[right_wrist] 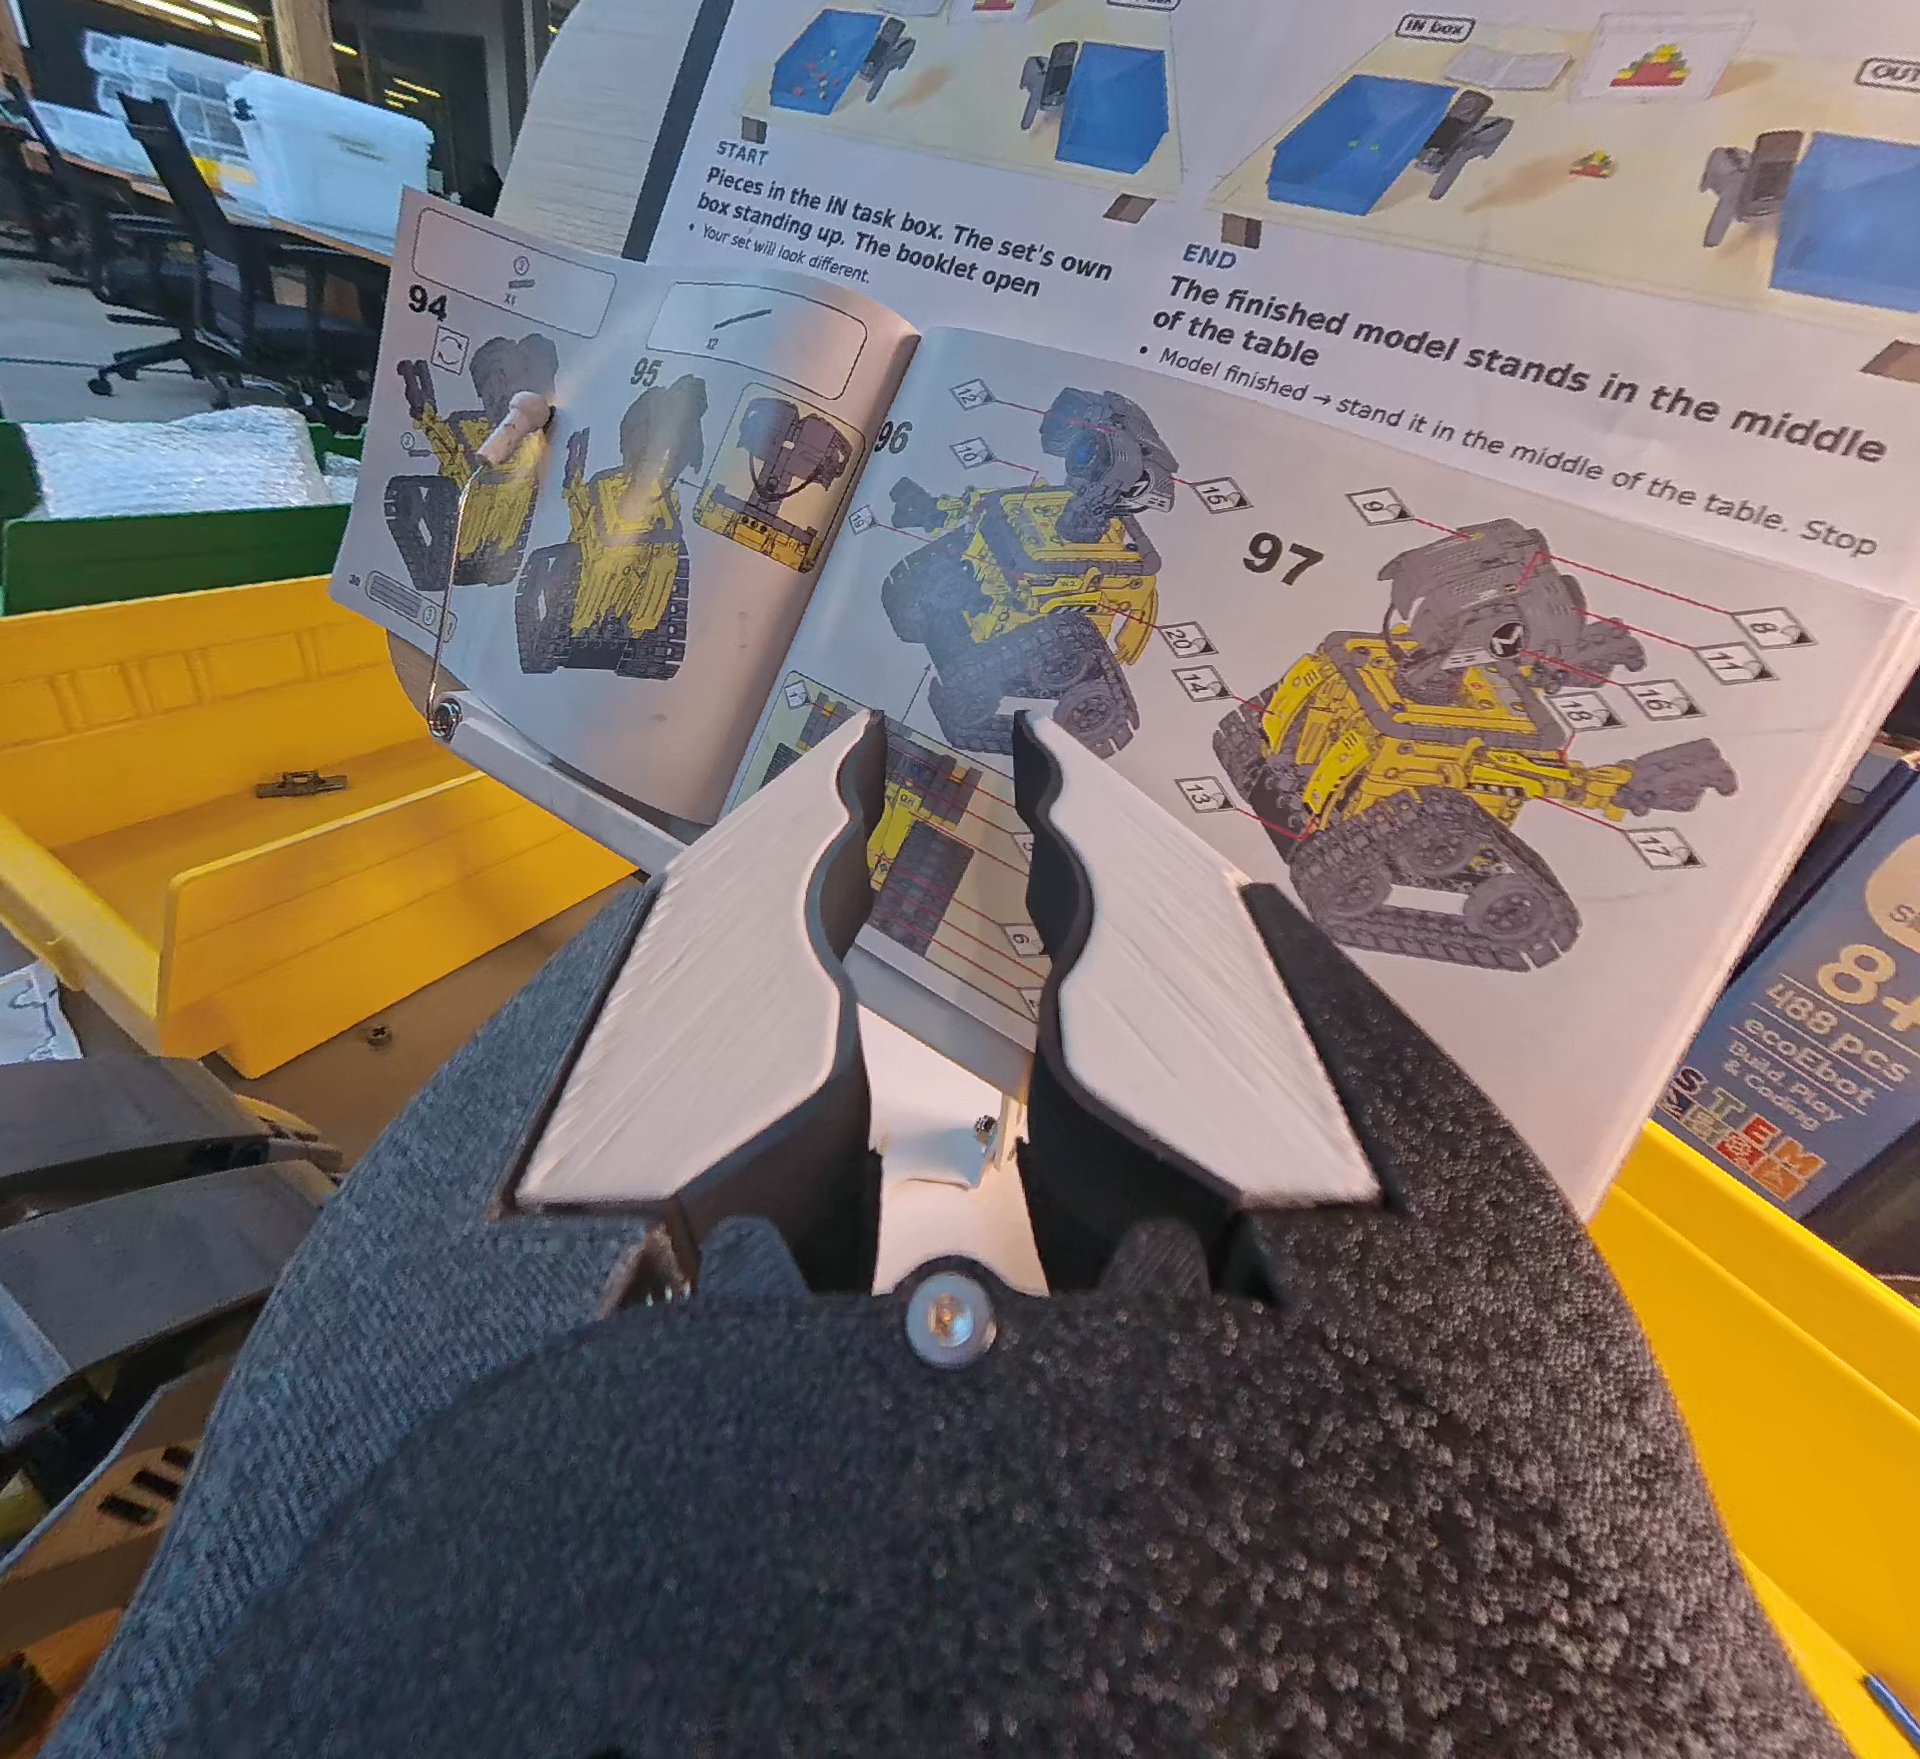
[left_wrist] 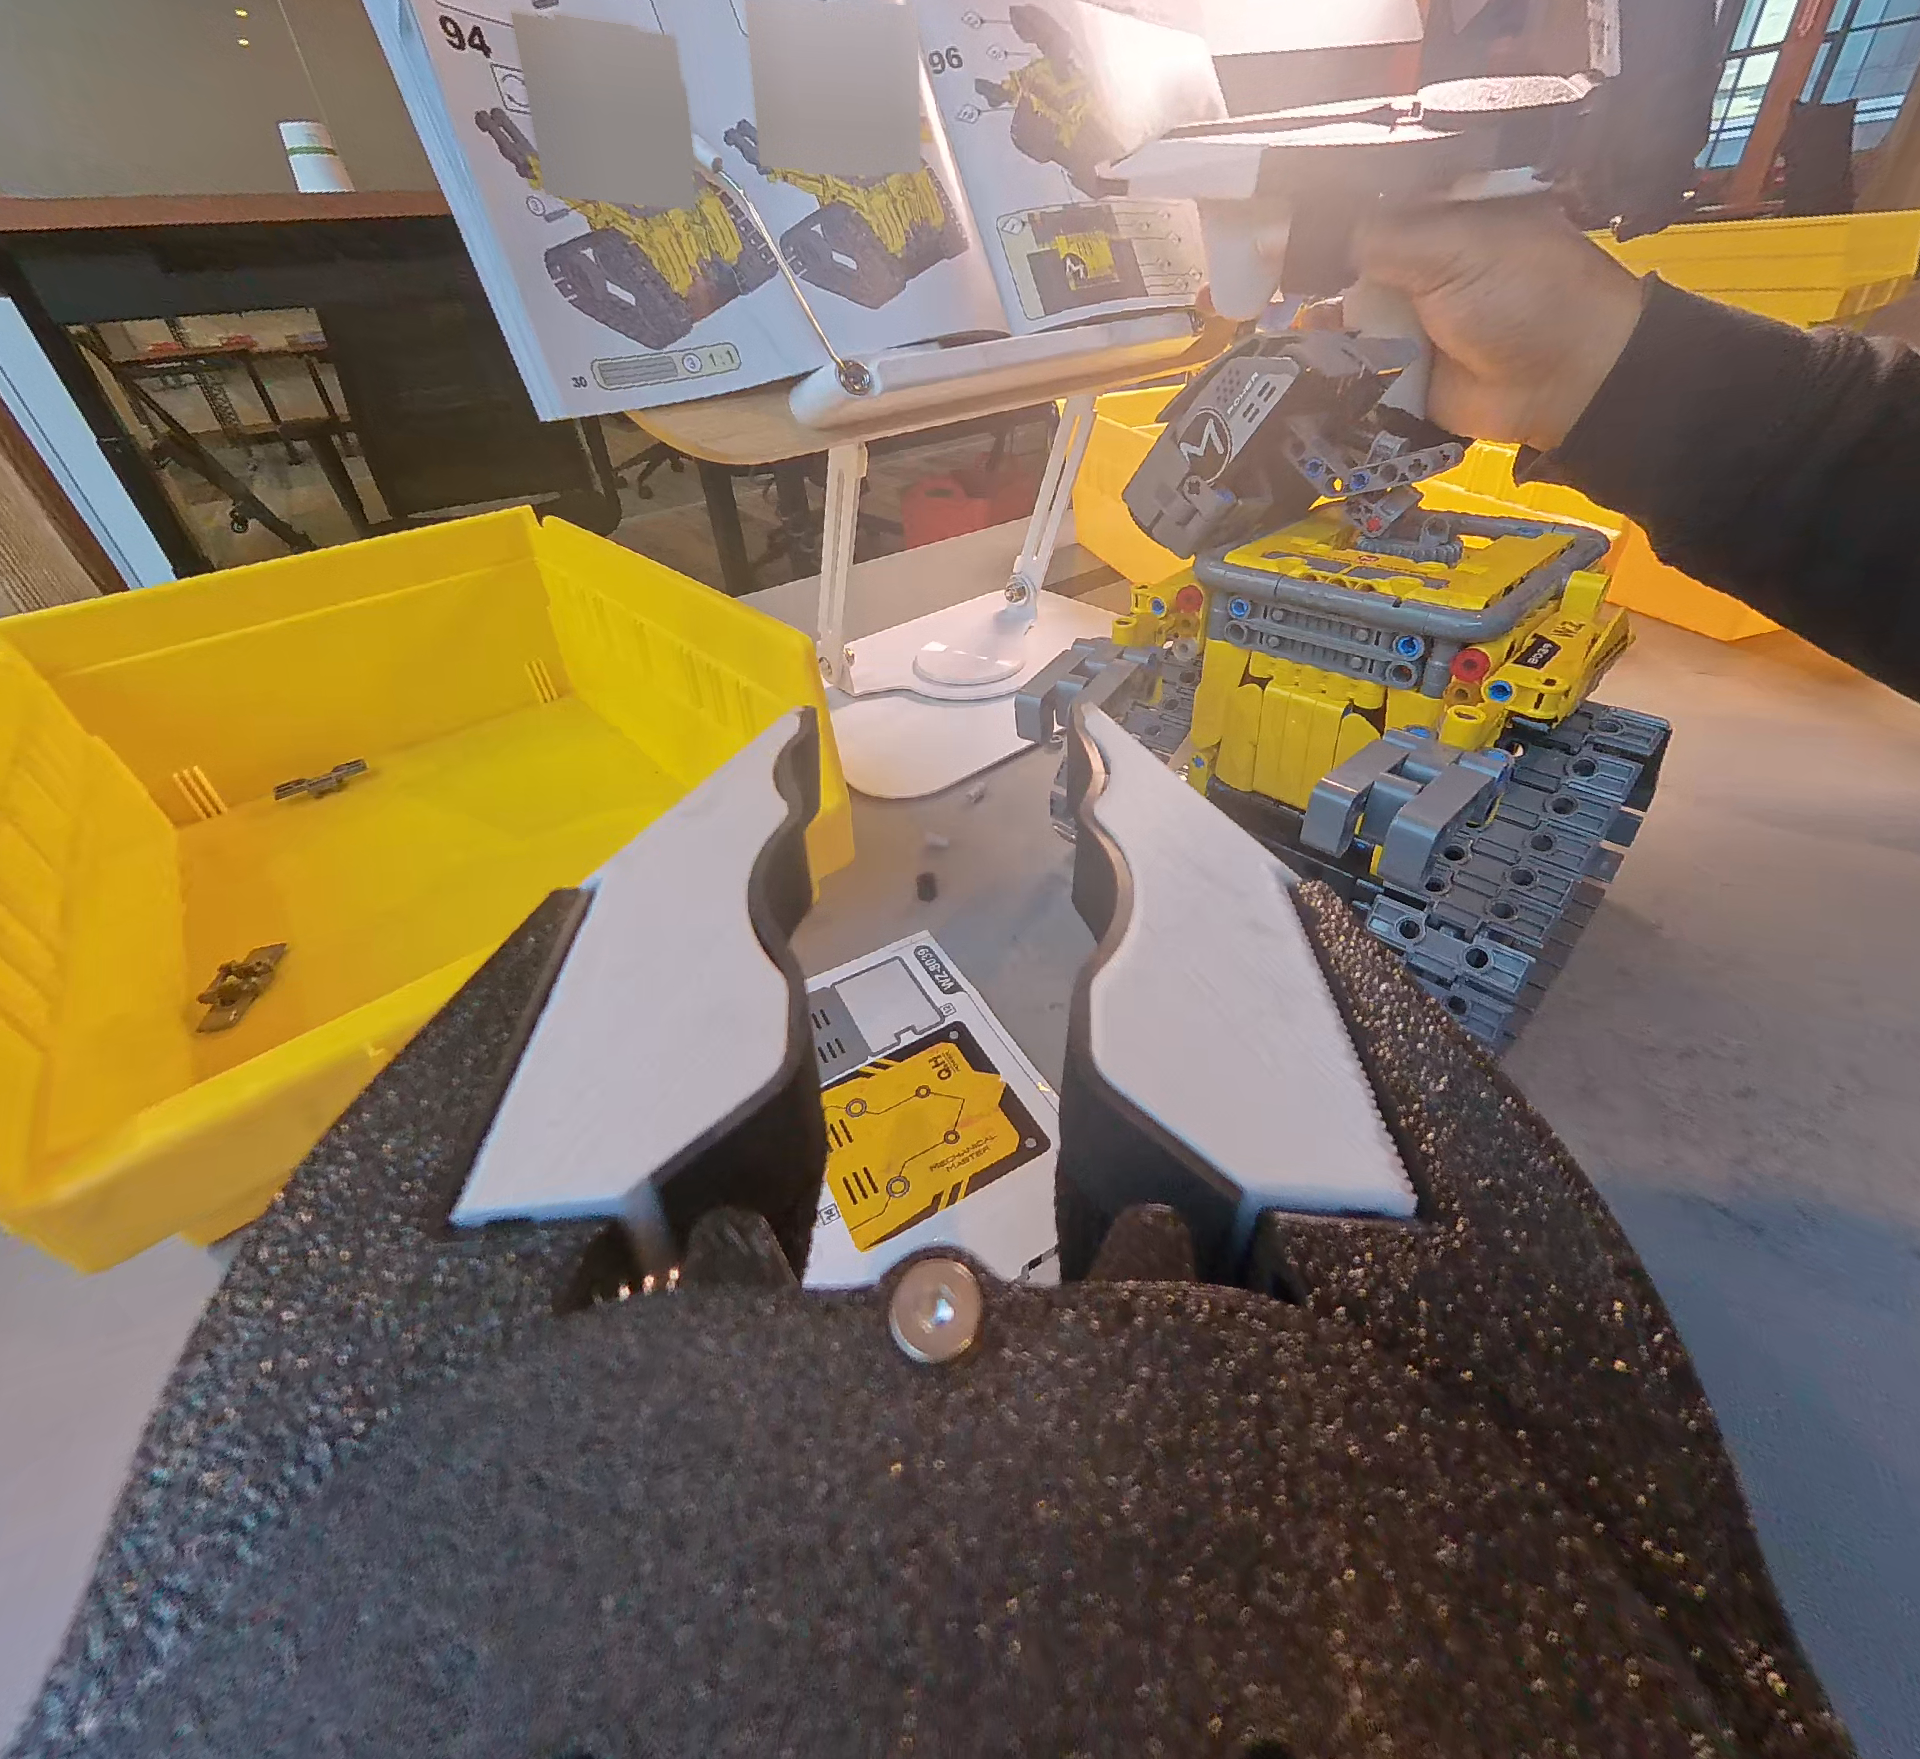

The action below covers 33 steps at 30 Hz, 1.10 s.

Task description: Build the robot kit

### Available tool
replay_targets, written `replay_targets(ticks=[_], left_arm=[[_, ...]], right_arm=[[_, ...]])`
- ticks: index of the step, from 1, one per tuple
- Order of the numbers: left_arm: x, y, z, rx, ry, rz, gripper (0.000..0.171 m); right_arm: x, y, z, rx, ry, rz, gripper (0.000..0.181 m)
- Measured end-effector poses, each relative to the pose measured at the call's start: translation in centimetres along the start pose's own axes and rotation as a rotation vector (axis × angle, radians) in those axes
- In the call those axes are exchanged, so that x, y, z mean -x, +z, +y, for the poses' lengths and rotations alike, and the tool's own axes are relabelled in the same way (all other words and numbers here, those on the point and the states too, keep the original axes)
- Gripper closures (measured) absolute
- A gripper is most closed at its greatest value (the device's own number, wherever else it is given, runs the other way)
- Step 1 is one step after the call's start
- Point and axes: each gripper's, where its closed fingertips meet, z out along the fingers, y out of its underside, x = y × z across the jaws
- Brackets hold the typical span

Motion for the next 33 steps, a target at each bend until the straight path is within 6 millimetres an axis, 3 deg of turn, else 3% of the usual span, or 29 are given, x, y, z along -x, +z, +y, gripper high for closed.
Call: replay_targets(ticks=[23,33], left_arm=[[-0.2,0.0,0.0,0.000,0.003,0.011,0.125],[-0.1,0.0,0.1,0.001,0.002,0.010,0.125]], right_arm=[[-0.5,-0.3,-0.1,-0.008,0.011,0.009,0.158],[-5.3,-2.4,-1.0,-0.045,0.044,0.104,0.157]])
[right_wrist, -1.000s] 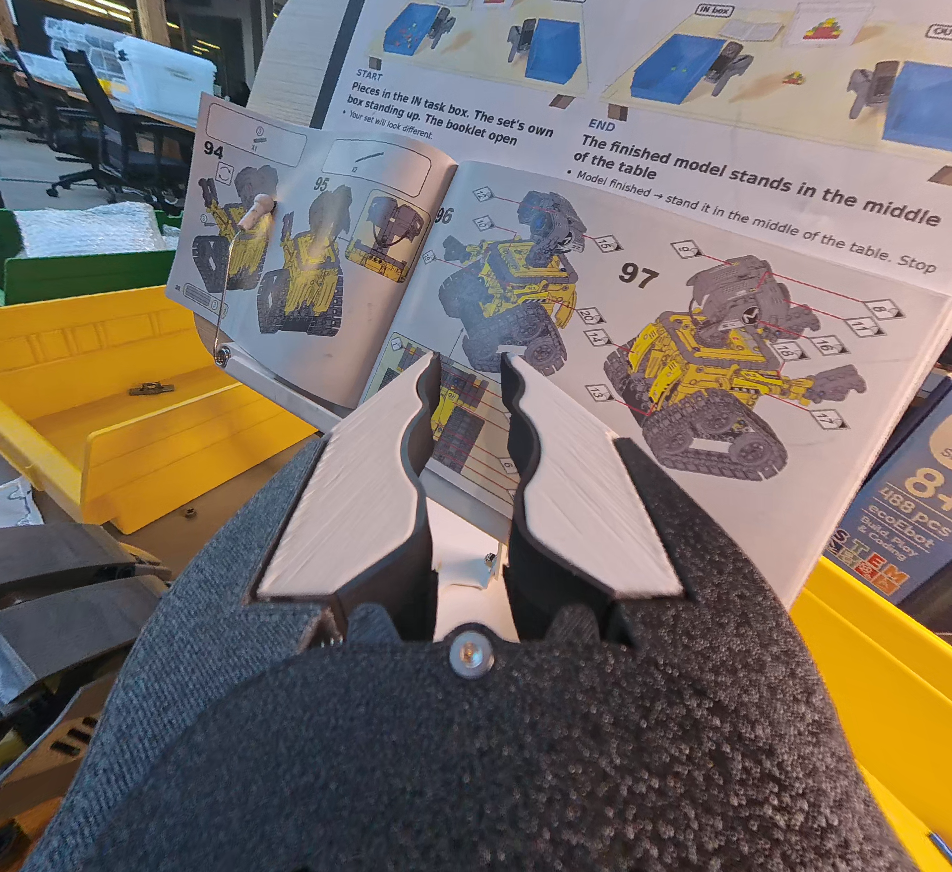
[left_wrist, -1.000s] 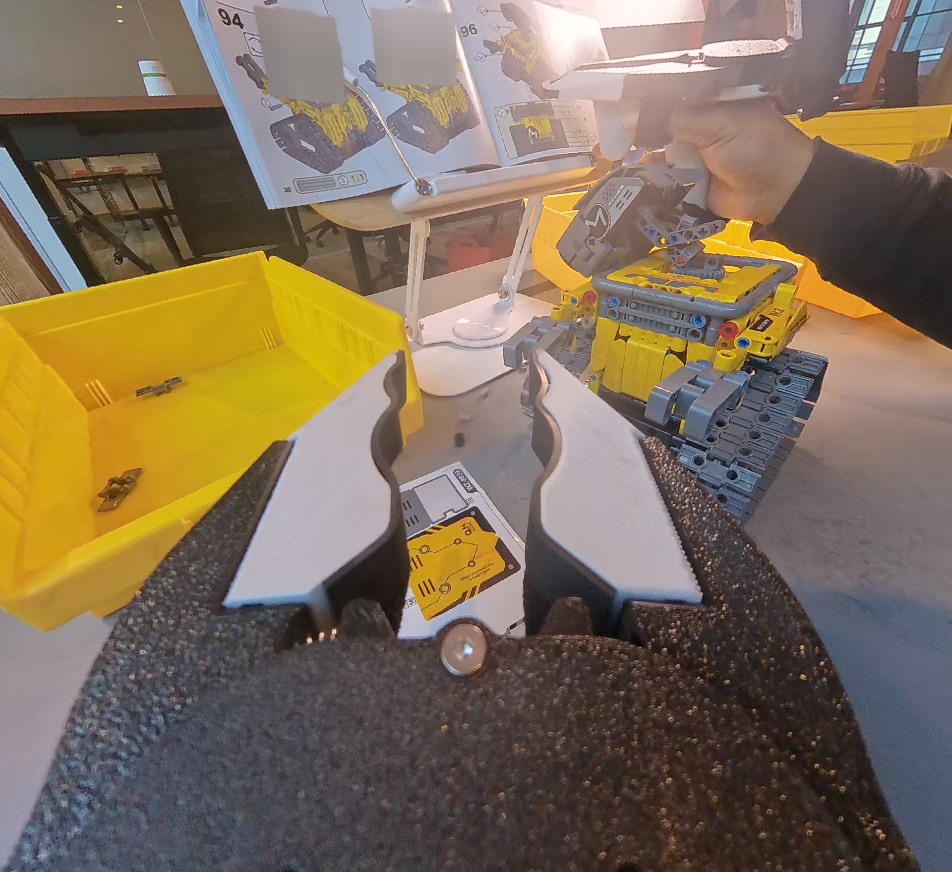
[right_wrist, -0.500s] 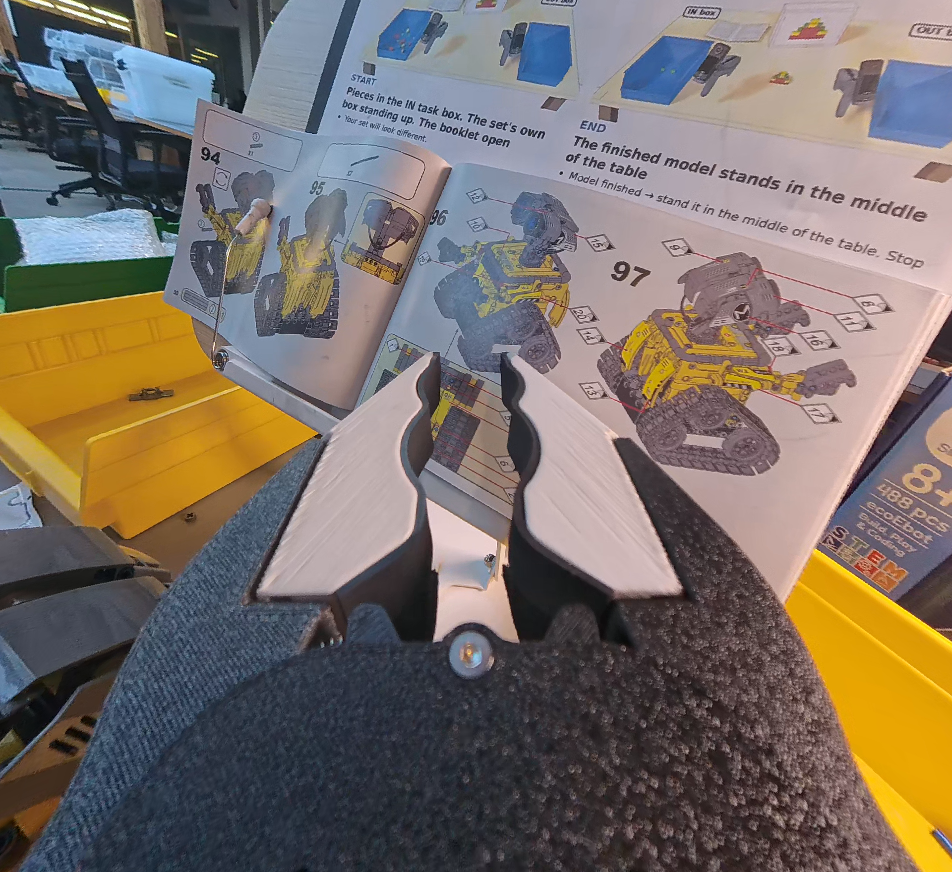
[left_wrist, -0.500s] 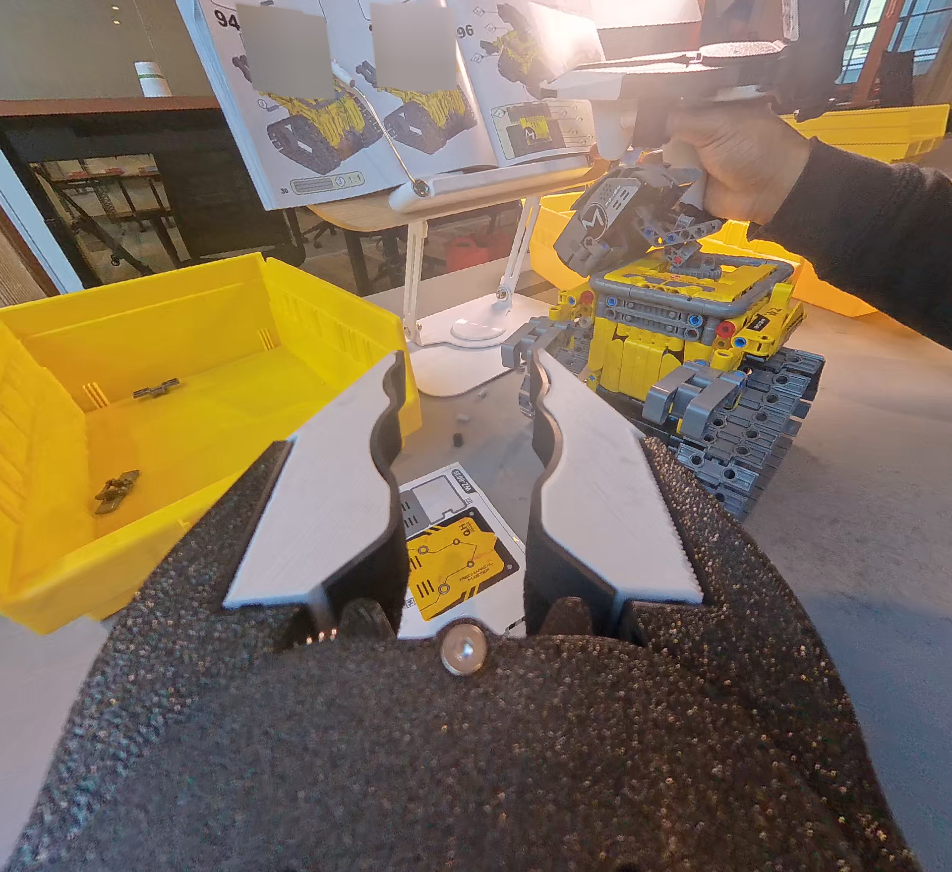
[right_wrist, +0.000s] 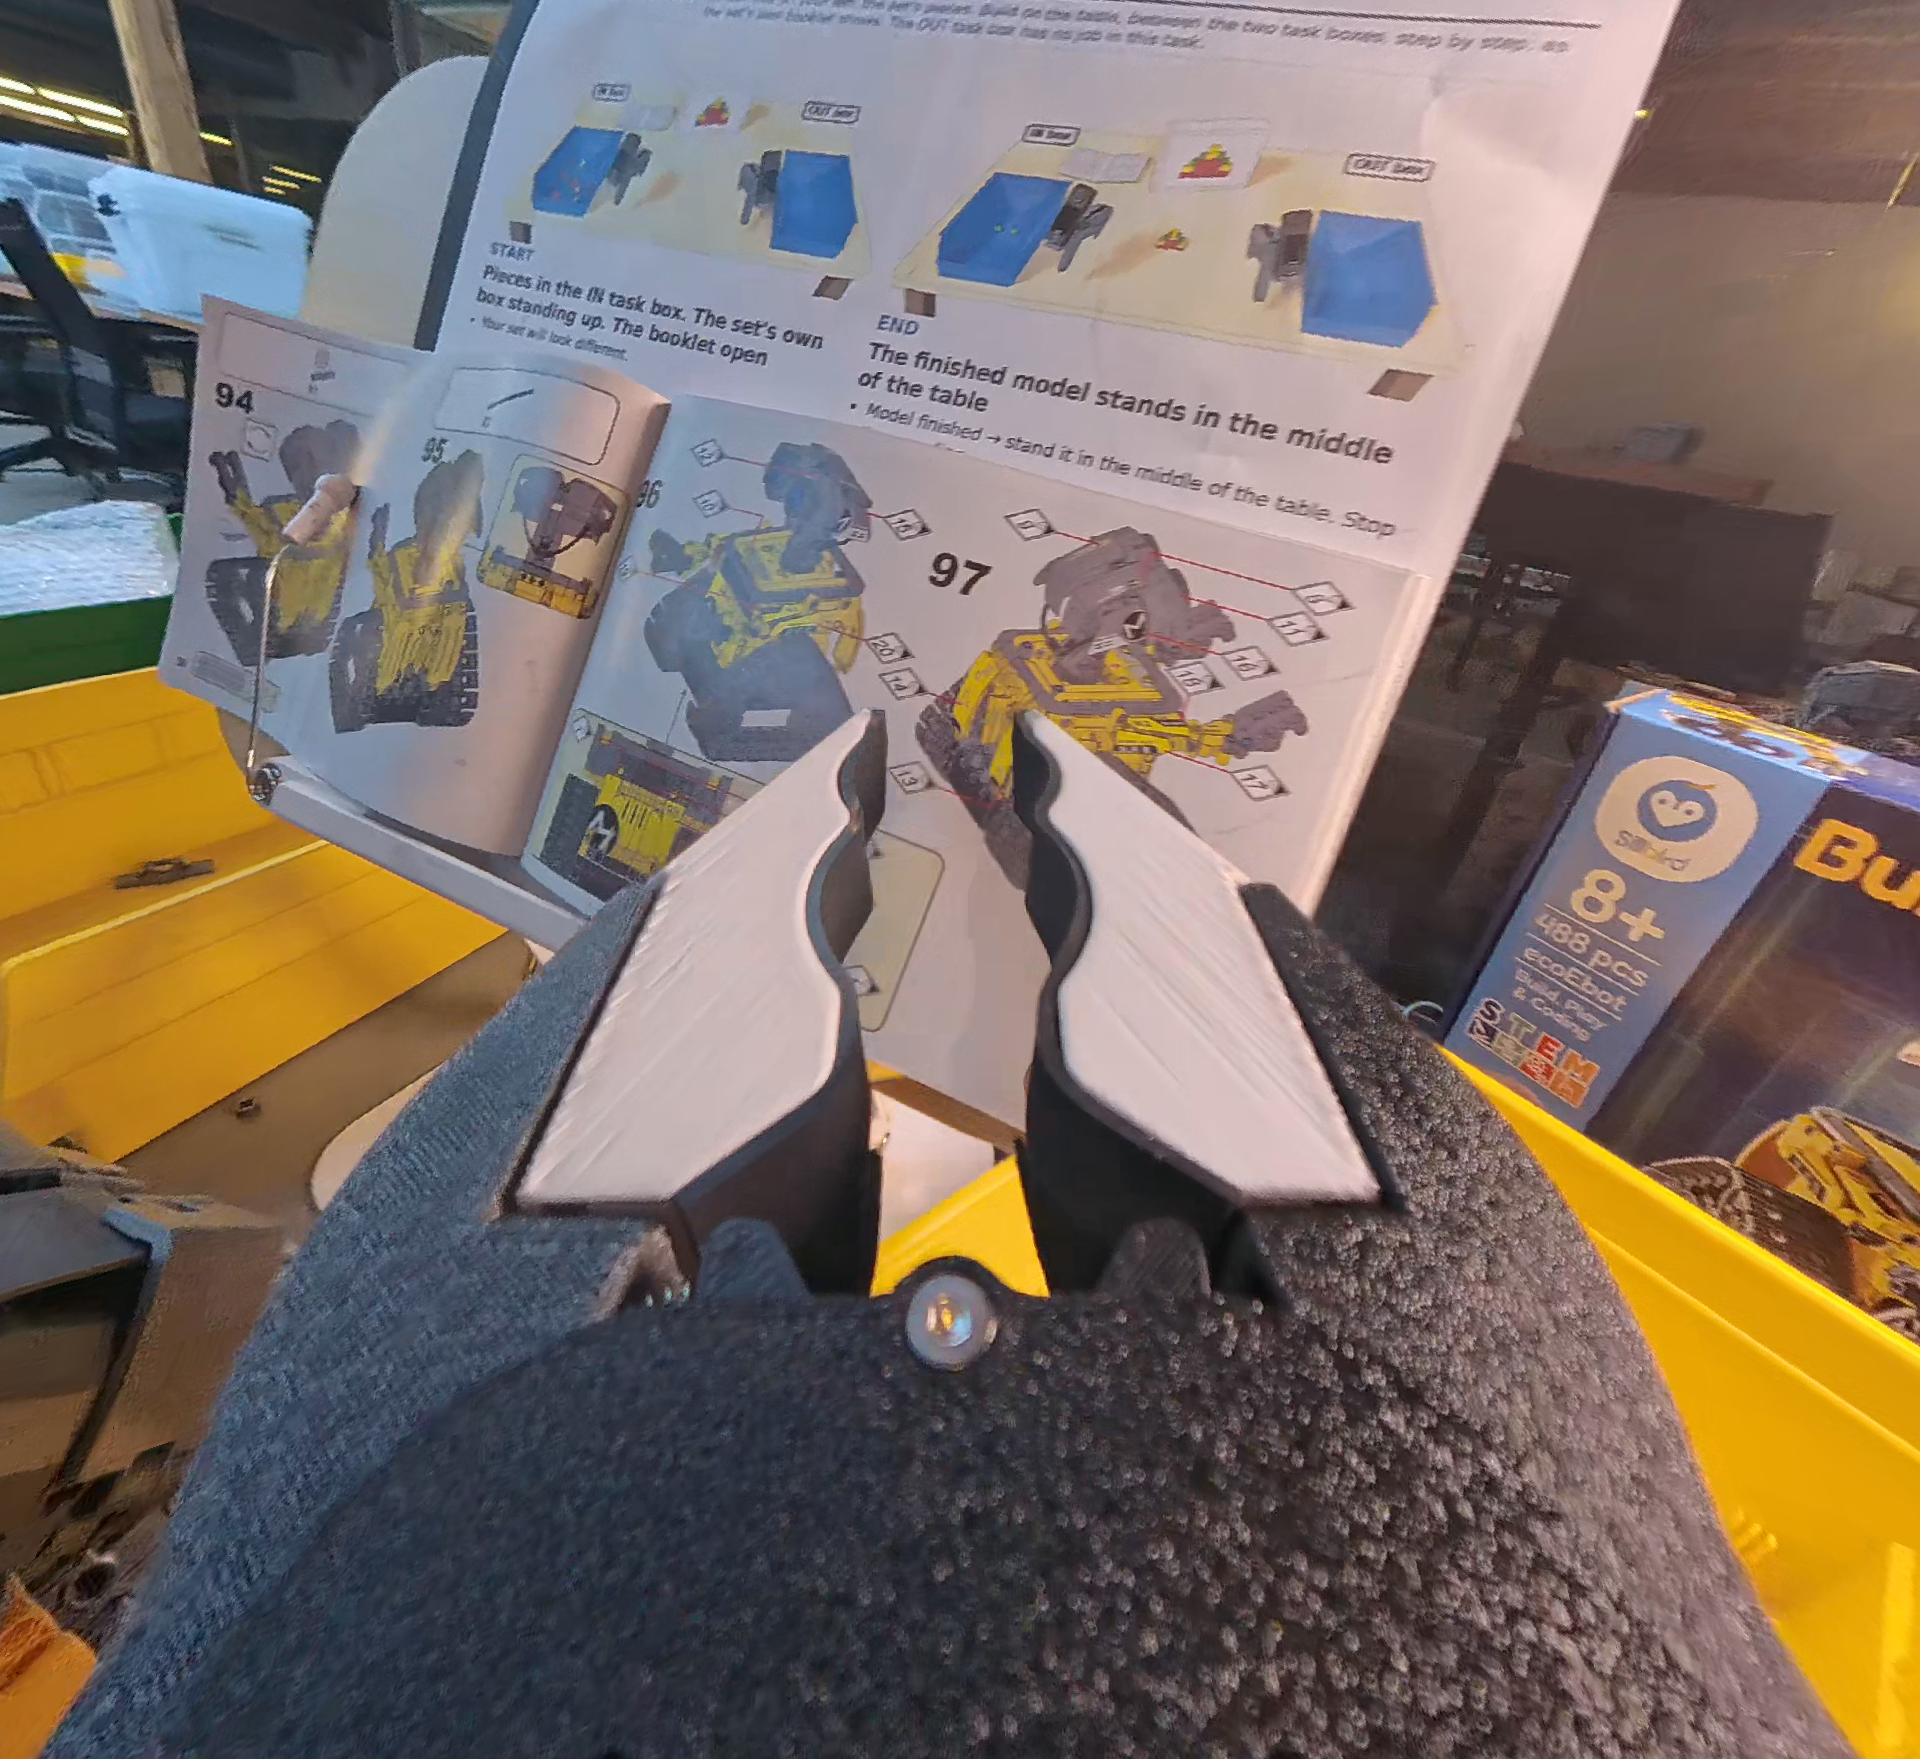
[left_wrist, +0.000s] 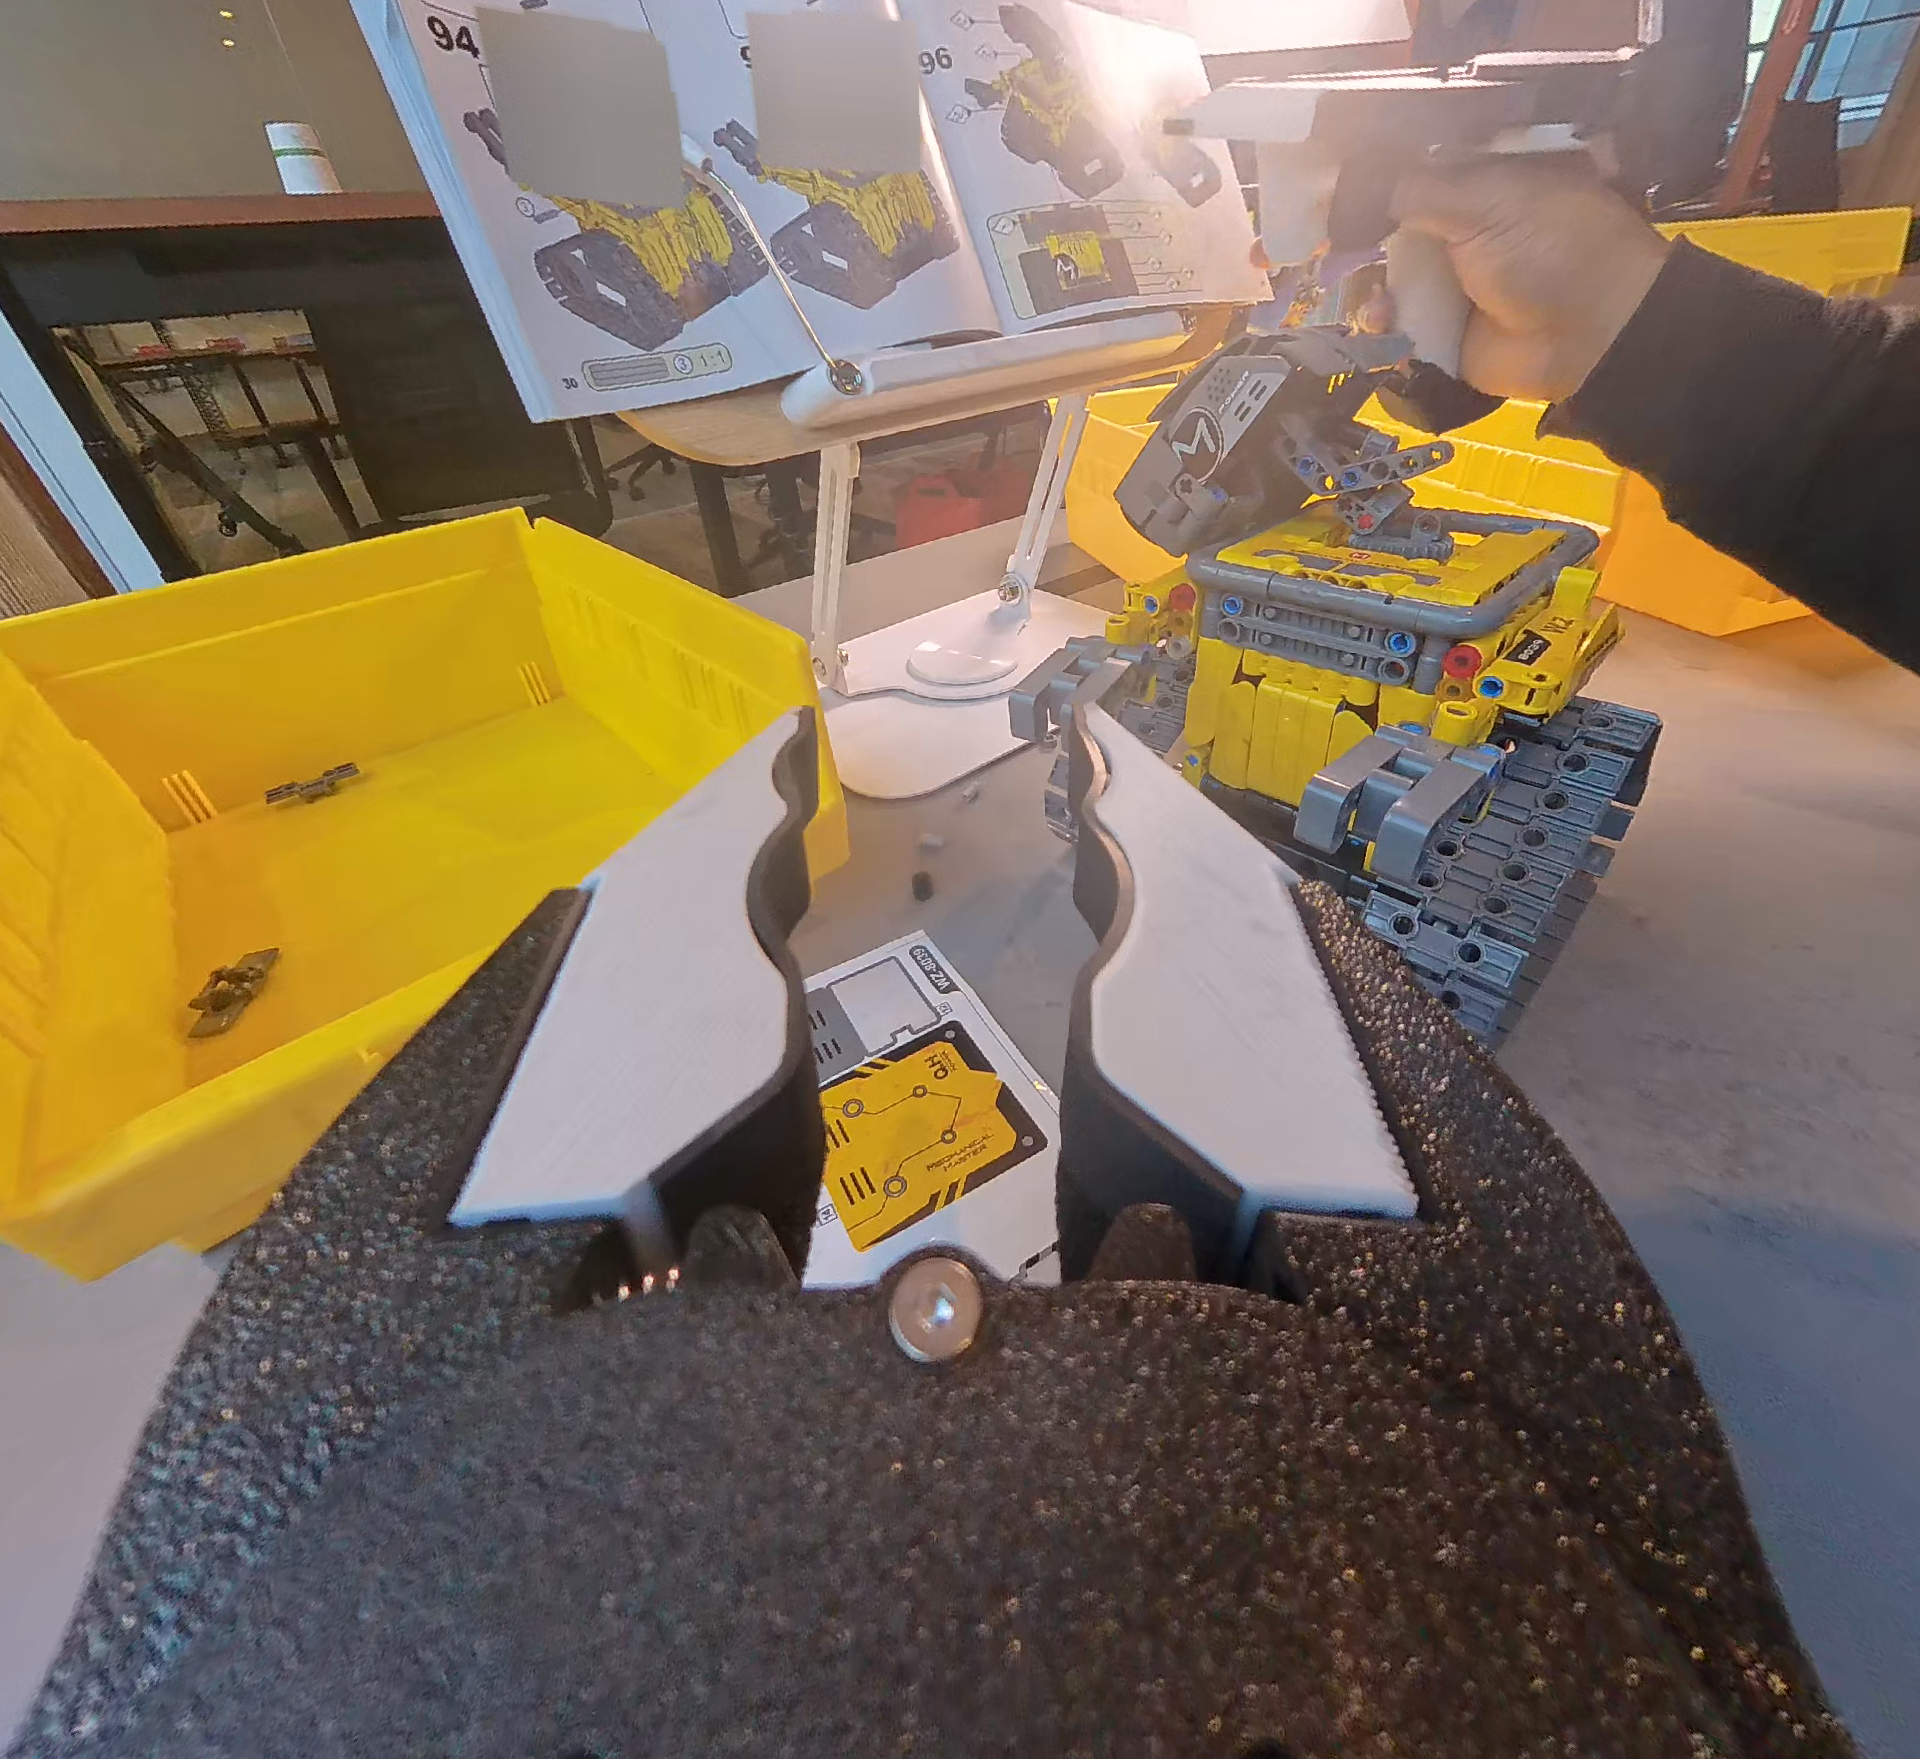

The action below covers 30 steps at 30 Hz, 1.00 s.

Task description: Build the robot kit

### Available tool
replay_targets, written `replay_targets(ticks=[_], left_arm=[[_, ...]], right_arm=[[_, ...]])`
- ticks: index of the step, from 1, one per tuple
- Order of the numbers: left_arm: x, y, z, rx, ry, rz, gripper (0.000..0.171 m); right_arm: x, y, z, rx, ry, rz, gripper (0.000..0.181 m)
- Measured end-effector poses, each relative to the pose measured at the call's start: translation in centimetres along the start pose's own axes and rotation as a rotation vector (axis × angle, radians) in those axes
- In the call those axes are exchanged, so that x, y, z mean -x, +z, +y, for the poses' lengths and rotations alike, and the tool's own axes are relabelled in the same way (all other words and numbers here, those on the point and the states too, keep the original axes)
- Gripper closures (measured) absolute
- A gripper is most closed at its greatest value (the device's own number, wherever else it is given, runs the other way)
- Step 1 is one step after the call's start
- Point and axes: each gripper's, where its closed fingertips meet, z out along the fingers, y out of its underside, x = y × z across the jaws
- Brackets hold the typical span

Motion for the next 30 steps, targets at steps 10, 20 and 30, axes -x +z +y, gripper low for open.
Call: replay_targets(ticks=[10,20,30], left_arm=[[0.2,0.1,0.3,0.010,0.007,-0.009,0.125],[0.3,0.2,0.6,0.023,0.013,-0.017,0.125],[-0.4,0.2,0.5,0.025,0.023,0.016,0.127]], right_arm=[[-1.5,-0.8,-0.8,-0.022,0.002,0.031,0.157],[-1.0,-1.2,-1.7,-0.045,0.003,0.005,0.157],[0.3,-0.9,-1.3,-0.028,-0.029,-0.050,0.157]])
